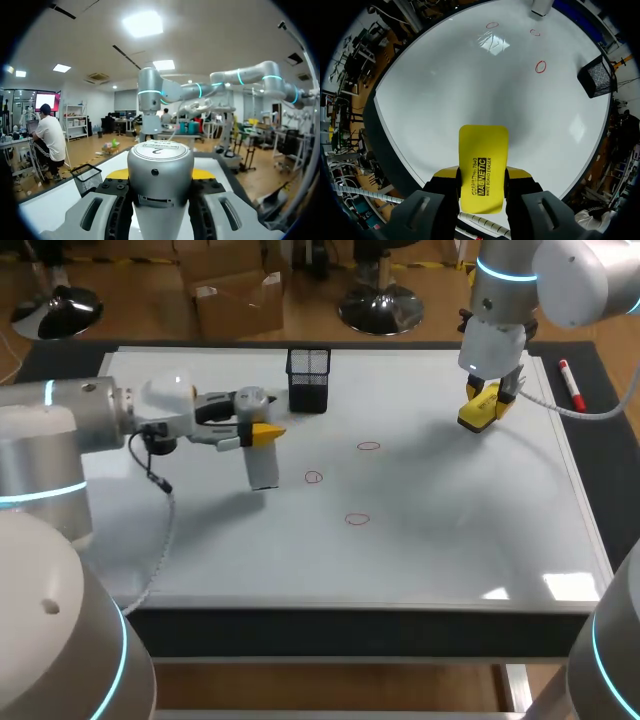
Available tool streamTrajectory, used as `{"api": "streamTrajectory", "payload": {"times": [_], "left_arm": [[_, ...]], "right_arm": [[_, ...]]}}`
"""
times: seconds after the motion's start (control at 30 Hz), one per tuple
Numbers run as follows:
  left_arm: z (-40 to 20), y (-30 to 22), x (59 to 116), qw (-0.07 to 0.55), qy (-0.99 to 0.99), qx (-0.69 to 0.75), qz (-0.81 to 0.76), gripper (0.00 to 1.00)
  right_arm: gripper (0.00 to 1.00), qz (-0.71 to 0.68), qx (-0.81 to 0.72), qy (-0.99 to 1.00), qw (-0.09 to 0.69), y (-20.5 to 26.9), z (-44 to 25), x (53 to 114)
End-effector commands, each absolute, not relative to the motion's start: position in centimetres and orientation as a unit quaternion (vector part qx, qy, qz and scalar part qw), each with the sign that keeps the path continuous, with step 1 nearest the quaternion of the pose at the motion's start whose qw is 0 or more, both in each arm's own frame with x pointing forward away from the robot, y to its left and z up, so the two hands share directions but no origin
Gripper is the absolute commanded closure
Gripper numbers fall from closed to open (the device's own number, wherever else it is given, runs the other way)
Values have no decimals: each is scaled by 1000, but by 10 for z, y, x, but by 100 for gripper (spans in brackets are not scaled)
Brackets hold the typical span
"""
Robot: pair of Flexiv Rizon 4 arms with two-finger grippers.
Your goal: Pick up the inspection probe, press it on each red-marked spot on the whiteboard one by one, put down the probe, pick up the eraser, and wipe off all the red marks.
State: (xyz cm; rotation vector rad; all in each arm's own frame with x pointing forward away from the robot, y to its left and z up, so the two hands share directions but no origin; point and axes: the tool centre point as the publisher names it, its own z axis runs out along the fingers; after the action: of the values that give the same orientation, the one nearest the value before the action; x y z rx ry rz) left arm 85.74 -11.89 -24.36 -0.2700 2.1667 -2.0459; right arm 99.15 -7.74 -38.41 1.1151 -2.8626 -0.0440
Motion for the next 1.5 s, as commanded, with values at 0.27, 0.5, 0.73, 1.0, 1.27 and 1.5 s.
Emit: {"api": "streamTrajectory", "payload": {"times": [0.27, 0.5, 0.73, 1.0, 1.27, 1.5], "left_arm": [[-229, -46, 810, 129, 718, -129, -671, 100], [-229, -16, 797, 137, 711, -148, -673, 100], [-228, 1, 785, 147, 719, -143, -664, 100], [-228, 13, 784, 153, 722, -144, -659, 100], [-228, 15, 783, 152, 725, -143, -656, 100], [-228, 15, 783, 152, 725, -143, -656, 100]], "right_arm": [[100, -13, 363, -931, 35, -78, -383, 991], [100, -13, 363, -931, 35, -78, -383, 991], [100, -13, 363, -931, 35, -78, -383, 991], [100, -13, 363, -931, 35, -78, -383, 991], [100, -13, 363, -931, 35, -78, -383, 991], [100, -13, 363, -931, 35, -78, -383, 991]]}}
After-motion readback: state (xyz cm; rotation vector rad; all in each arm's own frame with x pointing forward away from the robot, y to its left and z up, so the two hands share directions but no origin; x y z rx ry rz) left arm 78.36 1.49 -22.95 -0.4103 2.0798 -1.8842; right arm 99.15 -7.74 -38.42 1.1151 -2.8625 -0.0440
